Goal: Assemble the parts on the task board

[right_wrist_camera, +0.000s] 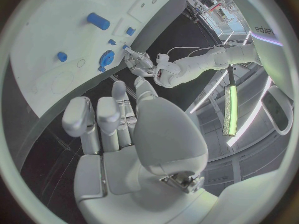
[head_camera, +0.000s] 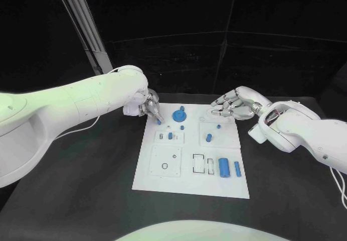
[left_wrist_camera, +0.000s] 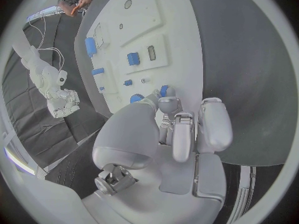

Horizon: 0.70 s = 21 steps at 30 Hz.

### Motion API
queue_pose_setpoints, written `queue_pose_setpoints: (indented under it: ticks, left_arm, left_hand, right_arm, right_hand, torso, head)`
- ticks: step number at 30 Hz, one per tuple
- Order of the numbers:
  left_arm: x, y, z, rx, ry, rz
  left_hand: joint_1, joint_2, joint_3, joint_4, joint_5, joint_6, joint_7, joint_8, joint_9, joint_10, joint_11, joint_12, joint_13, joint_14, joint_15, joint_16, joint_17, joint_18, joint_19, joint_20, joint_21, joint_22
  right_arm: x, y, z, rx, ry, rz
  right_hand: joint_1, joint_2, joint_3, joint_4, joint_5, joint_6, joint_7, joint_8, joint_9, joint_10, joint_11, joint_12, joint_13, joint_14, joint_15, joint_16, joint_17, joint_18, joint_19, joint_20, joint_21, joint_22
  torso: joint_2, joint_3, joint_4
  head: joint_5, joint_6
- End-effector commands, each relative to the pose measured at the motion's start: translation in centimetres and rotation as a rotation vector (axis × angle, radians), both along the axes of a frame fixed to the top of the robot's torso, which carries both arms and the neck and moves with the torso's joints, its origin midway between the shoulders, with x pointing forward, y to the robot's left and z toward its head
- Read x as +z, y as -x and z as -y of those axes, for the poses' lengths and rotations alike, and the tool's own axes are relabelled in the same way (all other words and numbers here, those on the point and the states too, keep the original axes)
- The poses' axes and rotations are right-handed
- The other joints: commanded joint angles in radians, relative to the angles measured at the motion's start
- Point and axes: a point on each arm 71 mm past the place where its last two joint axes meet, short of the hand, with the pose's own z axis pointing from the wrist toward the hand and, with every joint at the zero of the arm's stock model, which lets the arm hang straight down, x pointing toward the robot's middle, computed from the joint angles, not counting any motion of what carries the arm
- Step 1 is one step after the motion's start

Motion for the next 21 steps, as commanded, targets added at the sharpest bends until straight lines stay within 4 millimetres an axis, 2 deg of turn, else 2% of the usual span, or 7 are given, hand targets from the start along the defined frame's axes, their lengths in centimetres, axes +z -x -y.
queue_pose_setpoints:
  ticks: [1,2,3,6,8,10,21]
  left_arm:
    - [0.2,0.1,0.1,0.011,0.066,0.022]
    - [0.3,0.2,0.1,0.017,0.078,0.029]
    - [0.3,0.3,0.0,0.023,0.089,0.035]
    - [0.5,0.7,-0.2,0.042,0.128,0.065]
    - [0.6,1.0,-0.4,0.053,0.147,0.082]
    - [0.6,1.2,-0.5,0.062,0.163,0.096]
    - [0.8,3.6,-0.7,0.068,0.204,0.209]
  left_hand:
    - [-0.010,-0.021,0.129,-0.106,0.006,-0.003,-0.001,0.007,0.007,0.009,-0.003,-0.005,0.000,0.104,-0.004,0.006,0.263,-0.004,0.003,-0.001,-0.004,0.002]
    - [-0.025,-0.040,0.166,-0.118,0.006,-0.003,0.003,0.013,0.009,0.013,-0.004,-0.005,0.000,0.104,-0.002,0.006,0.263,-0.003,0.003,-0.001,-0.004,0.002]
    - [-0.029,-0.042,0.181,-0.121,0.008,-0.002,0.002,0.015,0.009,0.015,-0.005,-0.004,0.000,0.104,-0.001,0.006,0.263,-0.003,0.003,-0.001,-0.004,0.003]
    - [-0.083,-0.085,0.301,-0.147,0.018,0.006,0.000,0.031,0.013,0.030,-0.005,0.000,0.002,0.104,0.000,0.006,0.263,-0.005,0.008,0.001,0.001,0.013]
    - [-0.111,-0.108,0.345,-0.158,0.021,0.009,0.000,0.038,0.014,0.037,-0.005,0.003,0.003,0.104,-0.002,0.006,0.263,-0.005,0.010,0.001,0.003,0.018]
    - [-0.130,-0.120,0.379,-0.165,0.028,0.013,-0.002,0.044,0.016,0.043,-0.005,0.004,0.004,0.104,-0.003,0.006,0.263,-0.006,0.011,0.001,0.004,0.020]
    - [-0.157,-0.143,0.429,-0.181,0.040,0.020,-0.006,0.055,0.018,0.052,-0.008,0.008,0.006,0.104,-0.005,0.006,0.263,-0.008,0.016,-0.001,0.010,0.031]
  right_arm:
    - [0.2,0.0,0.0,0.003,-0.003,0.010]
    - [0.2,0.0,0.0,0.002,-0.003,0.009]
    - [0.2,0.0,0.0,0.002,-0.002,0.009]
    - [0.2,0.0,0.1,0.000,-0.001,0.009]
    - [0.2,0.0,0.2,-0.001,-0.001,0.008]
    - [0.2,0.0,0.3,-0.002,0.000,0.008]
    - [0.1,0.0,0.5,-0.008,0.003,0.007]
  right_hand:
    - [0.000,0.010,0.001,0.008,0.006,-0.002,0.000,-0.001,0.000,-0.009,-0.002,-0.001,-0.001,-0.006,-0.003,-0.004,0.001,0.007,-0.005,0.000,-0.007,-0.001]
    - [0.000,0.010,0.001,0.008,0.006,-0.002,0.000,-0.001,0.000,-0.009,-0.002,-0.001,-0.001,-0.006,-0.003,-0.004,0.001,0.007,-0.005,0.000,-0.007,-0.001]
    - [0.000,0.010,0.001,0.008,0.006,-0.002,0.000,-0.001,0.000,-0.009,-0.002,-0.001,-0.001,-0.006,-0.003,-0.004,0.001,0.007,-0.005,0.000,-0.007,-0.001]
    - [0.001,0.010,0.000,0.008,0.007,-0.002,0.000,-0.001,0.000,-0.009,-0.002,-0.001,-0.002,-0.006,-0.003,-0.004,0.001,0.007,-0.005,0.000,-0.007,-0.001]
    - [0.001,0.010,0.000,0.008,0.008,-0.002,0.000,-0.001,0.000,-0.009,-0.002,-0.001,-0.002,-0.006,-0.003,-0.005,0.001,0.007,-0.005,0.000,-0.007,-0.001]
    - [0.001,0.010,0.000,0.008,0.008,-0.002,0.000,-0.001,0.000,-0.009,-0.002,-0.001,-0.002,-0.006,-0.003,-0.005,0.001,0.007,-0.005,0.000,-0.007,-0.001]
    - [0.001,0.010,0.000,0.008,0.009,-0.002,0.000,-0.001,0.000,-0.009,-0.002,-0.001,-0.002,-0.006,-0.003,-0.005,0.001,0.007,-0.005,0.000,-0.007,-0.001]
  torso:
    - [-0.001,-0.0003,0.0022]
    - [-0.001,-0.0004,0.0018]
    - [-0.001,-0.0002,0.0016]
    - [-0.002,-0.0002,0.0025]
    - [-0.001,-0.0005,0.0023]
    - [-0.001,-0.0005,0.0014]
    - [0.000,-0.0002,0.0013]
  head:
    - [-0.001,0.000]
    - [0.000,0.000]
    - [0.001,-0.001]
    - [0.001,-0.002]
    - [0.001,-0.001]
    - [0.003,-0.001]
    - [0.009,-0.001]
